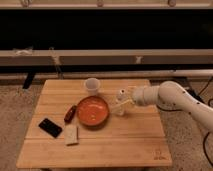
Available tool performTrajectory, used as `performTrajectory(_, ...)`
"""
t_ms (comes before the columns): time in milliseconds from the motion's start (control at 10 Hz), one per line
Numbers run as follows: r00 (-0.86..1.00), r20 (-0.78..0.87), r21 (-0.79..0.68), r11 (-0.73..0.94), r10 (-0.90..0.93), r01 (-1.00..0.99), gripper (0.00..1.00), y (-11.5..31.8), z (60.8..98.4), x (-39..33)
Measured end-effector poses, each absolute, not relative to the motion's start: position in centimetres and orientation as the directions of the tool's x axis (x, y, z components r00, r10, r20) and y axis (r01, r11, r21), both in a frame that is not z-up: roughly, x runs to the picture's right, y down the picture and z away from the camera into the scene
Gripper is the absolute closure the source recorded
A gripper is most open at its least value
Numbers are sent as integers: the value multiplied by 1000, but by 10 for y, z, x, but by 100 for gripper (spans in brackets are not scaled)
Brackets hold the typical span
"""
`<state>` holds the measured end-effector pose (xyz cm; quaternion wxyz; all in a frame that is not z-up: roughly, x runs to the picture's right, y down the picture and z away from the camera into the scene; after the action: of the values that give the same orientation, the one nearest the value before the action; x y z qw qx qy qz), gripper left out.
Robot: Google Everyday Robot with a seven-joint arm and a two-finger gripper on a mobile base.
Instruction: Place the white sponge in the ceramic bowl
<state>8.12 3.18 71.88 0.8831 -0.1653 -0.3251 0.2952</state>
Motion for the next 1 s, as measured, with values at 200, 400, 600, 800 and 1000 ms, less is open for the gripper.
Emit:
performTrajectory(200,714,531,-388,880,457,-274,20,22,704,69)
performTrajectory(400,778,538,-351,925,323,-141,20,34,693,45)
performTrajectory(600,818,536,-348,937,210,-12,20,65,684,23)
performTrajectory(800,844,533,-344,928,66,145,20,109,683,-3)
performTrajectory(1000,847,515,-319,888,-132,332,20,154,700,-26)
